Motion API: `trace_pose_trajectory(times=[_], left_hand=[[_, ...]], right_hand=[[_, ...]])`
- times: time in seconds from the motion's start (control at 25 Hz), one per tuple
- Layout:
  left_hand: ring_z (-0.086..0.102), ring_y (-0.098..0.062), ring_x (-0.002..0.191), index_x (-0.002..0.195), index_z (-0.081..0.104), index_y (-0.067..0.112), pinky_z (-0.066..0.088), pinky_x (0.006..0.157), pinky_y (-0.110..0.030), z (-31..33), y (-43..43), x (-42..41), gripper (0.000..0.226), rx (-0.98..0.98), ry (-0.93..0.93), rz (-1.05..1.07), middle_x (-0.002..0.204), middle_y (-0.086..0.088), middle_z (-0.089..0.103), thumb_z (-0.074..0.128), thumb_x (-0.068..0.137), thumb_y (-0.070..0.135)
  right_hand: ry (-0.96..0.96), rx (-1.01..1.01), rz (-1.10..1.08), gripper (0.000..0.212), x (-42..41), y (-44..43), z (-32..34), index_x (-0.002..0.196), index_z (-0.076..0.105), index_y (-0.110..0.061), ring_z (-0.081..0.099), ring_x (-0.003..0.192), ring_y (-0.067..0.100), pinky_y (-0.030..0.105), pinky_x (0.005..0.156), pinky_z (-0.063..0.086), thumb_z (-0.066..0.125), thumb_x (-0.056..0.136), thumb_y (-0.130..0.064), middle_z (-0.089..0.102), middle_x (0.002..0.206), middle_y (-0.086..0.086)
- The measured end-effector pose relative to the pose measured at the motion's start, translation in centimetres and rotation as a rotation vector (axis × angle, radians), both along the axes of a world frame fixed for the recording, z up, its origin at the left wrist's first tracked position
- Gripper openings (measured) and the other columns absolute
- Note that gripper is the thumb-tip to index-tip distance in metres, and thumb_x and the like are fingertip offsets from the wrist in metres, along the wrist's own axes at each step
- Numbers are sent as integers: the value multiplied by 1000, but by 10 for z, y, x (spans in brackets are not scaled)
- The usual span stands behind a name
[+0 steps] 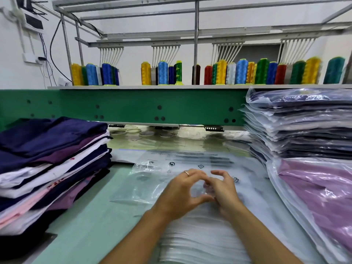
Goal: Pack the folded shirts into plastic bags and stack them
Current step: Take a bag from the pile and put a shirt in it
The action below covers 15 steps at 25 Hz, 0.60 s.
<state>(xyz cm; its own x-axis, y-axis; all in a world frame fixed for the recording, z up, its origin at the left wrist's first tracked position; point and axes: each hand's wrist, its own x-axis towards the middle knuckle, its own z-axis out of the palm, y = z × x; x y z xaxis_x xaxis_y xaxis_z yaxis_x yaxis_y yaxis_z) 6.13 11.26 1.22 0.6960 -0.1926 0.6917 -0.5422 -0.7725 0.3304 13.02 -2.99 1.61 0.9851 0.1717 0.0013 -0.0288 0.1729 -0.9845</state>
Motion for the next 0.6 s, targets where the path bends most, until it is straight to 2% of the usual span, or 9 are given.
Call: trace_pose_trajectory(times=[0.12, 0.2, 0.32, 0.4, 0.48, 0.6], left_hand=[[67, -9, 99, 107, 71, 24, 55, 82, -34, -1, -10, 5, 18, 68, -104, 16, 113, 14, 69, 73, 92, 34], [68, -15, 89, 104, 72, 18, 56, 74, -39, -3, -6, 7, 13, 87, -163, 71, 103, 7, 73, 70, 94, 27], [68, -18, 86, 107, 71, 14, 55, 74, -39, -8, -2, 7, 15, 54, -159, 103, 97, 1, 73, 66, 96, 22], [68, -16, 92, 113, 70, 16, 55, 79, -37, -8, 1, 6, 20, 40, -99, 86, 102, 2, 74, 65, 96, 25], [69, -14, 97, 118, 69, 22, 55, 82, -34, -6, 3, 3, 23, 50, -81, 50, 107, 5, 74, 68, 95, 24], [69, -18, 85, 113, 66, 31, 56, 67, -36, -6, 3, 1, 15, 146, -175, 139, 96, 6, 74, 62, 99, 28]], right_hand=[[79, 74, 13, 27, 0, 3, 2, 115, 54, -10, 54, 49, 16, 26, 46, 42, 57, 91, 2, 63, 62, 7], [67, 30, 32, 21, -1, 4, 4, 113, 56, -9, 52, 47, 14, 26, 44, 38, 55, 93, -5, 60, 63, 4], [41, -73, 151, 18, -8, 10, 2, 112, 56, -11, 45, 44, 13, 21, 41, 29, 49, 96, -8, 62, 63, 4], [38, -76, 165, 17, -10, 11, 1, 110, 55, -11, 41, 41, 11, 20, 39, 27, 47, 96, -6, 64, 67, 7], [27, -46, 125, 15, -8, 8, 3, 109, 53, -10, 40, 40, 9, 21, 37, 27, 46, 98, -3, 60, 59, 3], [-3, -31, 159, 10, -8, 4, 4, 110, 50, -7, 33, 42, 10, 22, 37, 25, 48, 101, -4, 48, 52, -3]])
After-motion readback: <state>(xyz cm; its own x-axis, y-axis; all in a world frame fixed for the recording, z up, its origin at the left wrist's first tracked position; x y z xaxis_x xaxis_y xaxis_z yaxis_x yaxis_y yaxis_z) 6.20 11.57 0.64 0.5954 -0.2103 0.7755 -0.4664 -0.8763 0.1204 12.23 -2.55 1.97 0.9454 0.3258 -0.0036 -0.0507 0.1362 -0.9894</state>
